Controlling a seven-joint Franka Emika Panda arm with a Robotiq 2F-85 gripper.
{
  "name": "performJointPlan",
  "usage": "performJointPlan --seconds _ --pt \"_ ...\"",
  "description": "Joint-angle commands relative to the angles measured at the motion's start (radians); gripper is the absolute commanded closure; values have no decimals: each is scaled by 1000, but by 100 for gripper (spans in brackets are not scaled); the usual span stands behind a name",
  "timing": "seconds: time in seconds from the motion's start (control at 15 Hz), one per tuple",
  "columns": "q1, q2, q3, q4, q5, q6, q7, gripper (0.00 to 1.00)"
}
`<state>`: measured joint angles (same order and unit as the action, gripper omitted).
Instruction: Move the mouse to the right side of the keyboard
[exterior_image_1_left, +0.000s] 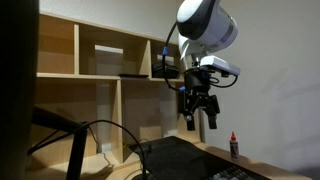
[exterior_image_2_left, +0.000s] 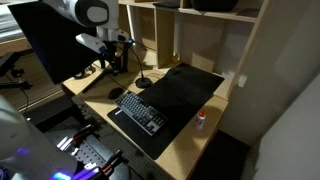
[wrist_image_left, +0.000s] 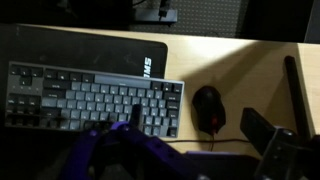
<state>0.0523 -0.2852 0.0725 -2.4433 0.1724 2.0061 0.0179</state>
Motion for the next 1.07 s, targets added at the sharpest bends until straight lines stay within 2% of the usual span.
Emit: performJointPlan --seconds 0.0,0.33,0.4,0.47,0.6,0.8,0.87,0.93,1.0 --pt "9 0 -8 -5 7 30 -14 0" --pt "10 1 -8 -7 7 37 -16 0" --pt "10 57 -1 16 -3 43 -5 0" --pt "22 145 16 31 -8 96 -5 0" --pt "53 224 48 22 -5 172 -13 0" --pt "103 381 107 35 -85 337 62 0" --pt "112 411 109 39 -99 367 69 0" --pt "103 327 97 2 -66 319 49 0" --pt "114 363 104 5 -71 342 63 0"
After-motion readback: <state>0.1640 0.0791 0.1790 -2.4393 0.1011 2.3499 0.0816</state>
